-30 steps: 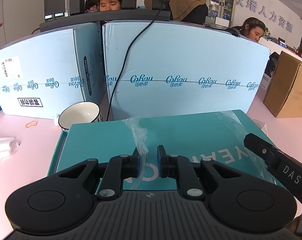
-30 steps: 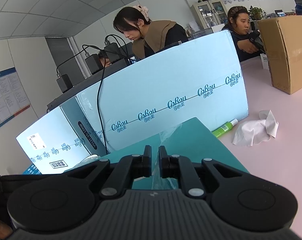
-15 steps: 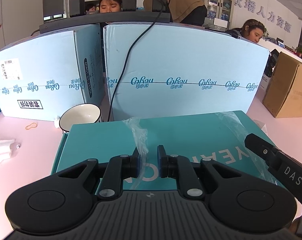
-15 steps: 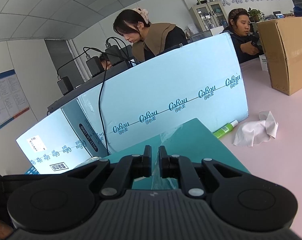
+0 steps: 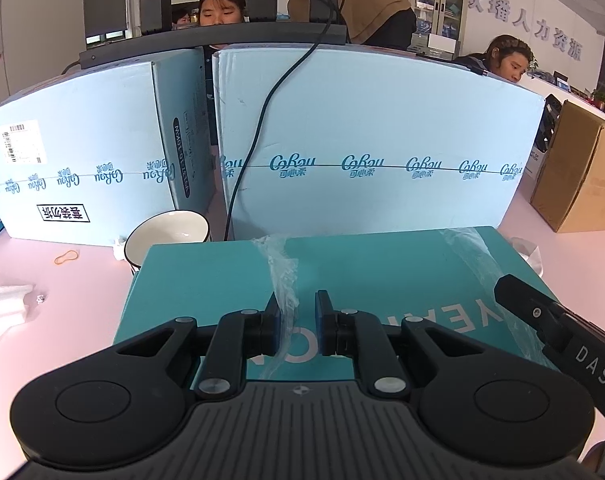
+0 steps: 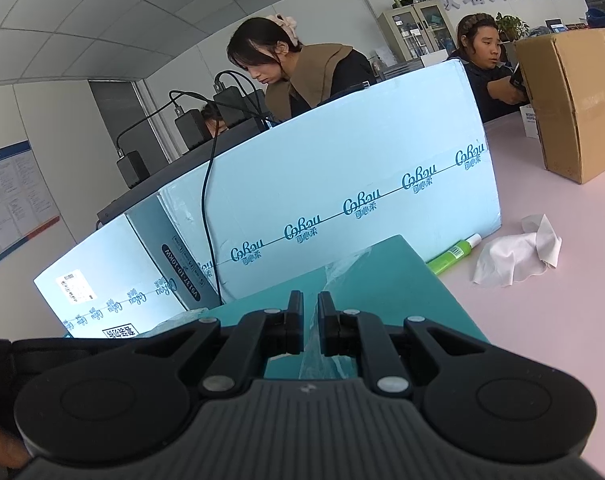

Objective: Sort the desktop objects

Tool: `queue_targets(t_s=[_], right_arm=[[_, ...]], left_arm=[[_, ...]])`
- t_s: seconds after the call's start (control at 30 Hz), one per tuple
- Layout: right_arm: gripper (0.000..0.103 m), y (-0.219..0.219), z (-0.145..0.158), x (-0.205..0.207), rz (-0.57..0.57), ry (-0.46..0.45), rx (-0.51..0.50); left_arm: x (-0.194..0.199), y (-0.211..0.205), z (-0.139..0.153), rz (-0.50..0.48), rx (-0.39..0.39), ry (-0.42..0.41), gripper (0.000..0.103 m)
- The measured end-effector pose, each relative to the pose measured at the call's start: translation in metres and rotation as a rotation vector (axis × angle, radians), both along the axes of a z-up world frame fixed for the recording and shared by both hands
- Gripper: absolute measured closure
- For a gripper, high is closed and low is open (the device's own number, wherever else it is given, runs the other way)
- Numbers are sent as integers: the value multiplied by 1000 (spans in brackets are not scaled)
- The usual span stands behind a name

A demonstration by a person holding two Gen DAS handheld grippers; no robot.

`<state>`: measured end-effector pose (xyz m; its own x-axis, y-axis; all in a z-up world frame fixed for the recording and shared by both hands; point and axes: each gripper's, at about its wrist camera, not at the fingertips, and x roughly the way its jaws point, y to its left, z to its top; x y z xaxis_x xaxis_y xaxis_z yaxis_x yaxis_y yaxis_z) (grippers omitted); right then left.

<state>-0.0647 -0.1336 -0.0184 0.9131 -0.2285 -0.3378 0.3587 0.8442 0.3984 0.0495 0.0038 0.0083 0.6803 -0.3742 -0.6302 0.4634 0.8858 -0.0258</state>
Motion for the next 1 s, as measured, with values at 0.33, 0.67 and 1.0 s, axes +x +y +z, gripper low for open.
queue_targets(t_s=[0.33,0.67,1.0], right_arm=[[90,8,0,5,24,-2,-5],[90,14,3,7,36,-4,-22],[90,16,4,6,39,-15,-25]], left_arm=[[6,10,-1,24,-8,-2,92],[7,15,0,35,-9,-8,92],[7,17,0,39,-12,-7,92]])
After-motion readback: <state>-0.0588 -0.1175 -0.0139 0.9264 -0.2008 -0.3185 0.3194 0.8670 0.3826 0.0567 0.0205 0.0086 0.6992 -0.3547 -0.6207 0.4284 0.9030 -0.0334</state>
